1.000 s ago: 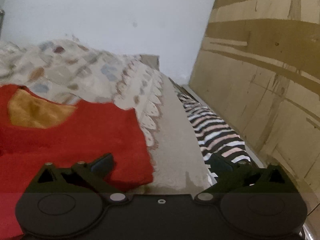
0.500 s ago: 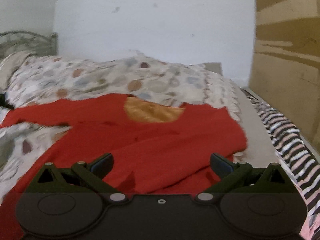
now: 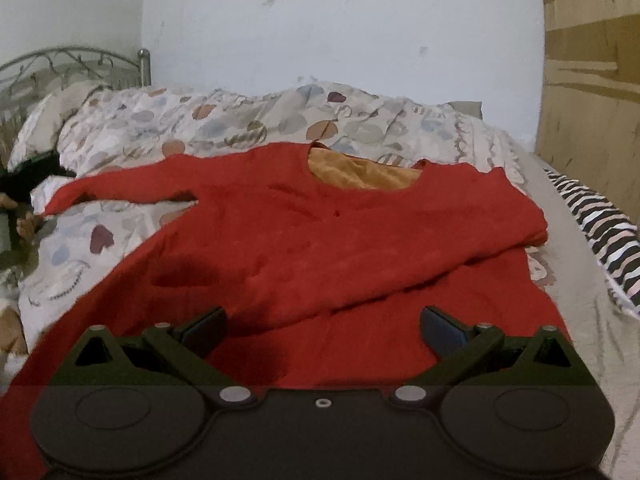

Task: Fold small clothes
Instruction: 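Move the left tool to the other sleeve cuff and grasp it, then fold the held sleeve across the shirt body with the left tool, release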

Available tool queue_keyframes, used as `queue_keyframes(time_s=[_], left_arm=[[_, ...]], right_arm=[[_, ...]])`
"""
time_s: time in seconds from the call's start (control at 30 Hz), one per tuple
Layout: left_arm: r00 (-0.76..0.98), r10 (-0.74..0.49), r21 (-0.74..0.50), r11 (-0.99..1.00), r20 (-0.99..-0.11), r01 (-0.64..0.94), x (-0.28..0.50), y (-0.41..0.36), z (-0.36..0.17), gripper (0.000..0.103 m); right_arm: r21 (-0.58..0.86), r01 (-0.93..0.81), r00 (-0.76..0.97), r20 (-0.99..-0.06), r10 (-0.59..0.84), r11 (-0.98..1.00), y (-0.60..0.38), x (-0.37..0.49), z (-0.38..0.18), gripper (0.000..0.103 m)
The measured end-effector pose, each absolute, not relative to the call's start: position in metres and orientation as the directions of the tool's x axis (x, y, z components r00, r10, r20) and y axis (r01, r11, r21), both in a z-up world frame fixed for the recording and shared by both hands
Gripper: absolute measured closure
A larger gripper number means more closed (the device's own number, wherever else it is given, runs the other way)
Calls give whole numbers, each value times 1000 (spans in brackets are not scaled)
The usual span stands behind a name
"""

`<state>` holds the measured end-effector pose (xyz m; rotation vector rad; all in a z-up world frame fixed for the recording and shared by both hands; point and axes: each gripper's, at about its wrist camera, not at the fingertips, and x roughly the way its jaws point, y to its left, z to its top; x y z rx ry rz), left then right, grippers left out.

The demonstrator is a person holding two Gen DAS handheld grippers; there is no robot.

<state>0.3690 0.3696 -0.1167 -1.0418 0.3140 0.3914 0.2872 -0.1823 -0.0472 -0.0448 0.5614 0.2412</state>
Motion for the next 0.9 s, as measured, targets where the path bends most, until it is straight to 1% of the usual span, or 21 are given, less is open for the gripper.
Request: queue_keyframes(time_s=[0.1,0.17,0.2,0.27,0.37,0.4,0.47,0.57,0.63,0.77,0.9], left_arm=[[875,221,-796,364,-430,-483,367,375,-118,17],[862,256,-789,351,-437,-504,367,377,-116,40],[851,269,-776,354,-450,-522,369,378,-114,47],[826,291,-744,361,-483,-562,373,378,-110,78],[823,311,-712,413,-475,-567,379,376,-101,96],[829,316,-698,447,-462,-559,381,374,-96,96],[833,342,-631,543,-435,-553,384,364,-80,97],[861,356,-530,681,-363,-505,387,344,-50,98],[888,343,-478,751,-306,-455,389,327,-28,98],[944,276,-371,870,-178,-325,389,280,18,98],[989,136,-267,952,-62,-147,385,217,57,98]], right_arm=[[37,-242,813,-539,223,970,-184,288,-53,0],[34,-243,814,-536,223,969,-184,287,-55,1],[33,-246,816,-533,225,969,-184,287,-55,0],[35,-253,817,-528,233,967,-184,285,-55,0],[39,-261,817,-524,242,965,-185,283,-55,0],[43,-260,818,-521,243,965,-186,282,-54,0],[50,-257,819,-518,245,965,-187,281,-52,0],[57,-254,823,-512,247,965,-191,276,-48,0],[52,-250,830,-503,242,967,-195,273,-44,0],[50,-220,853,-475,217,974,-204,264,-32,0],[61,-187,877,-440,194,981,-219,252,-18,0]])
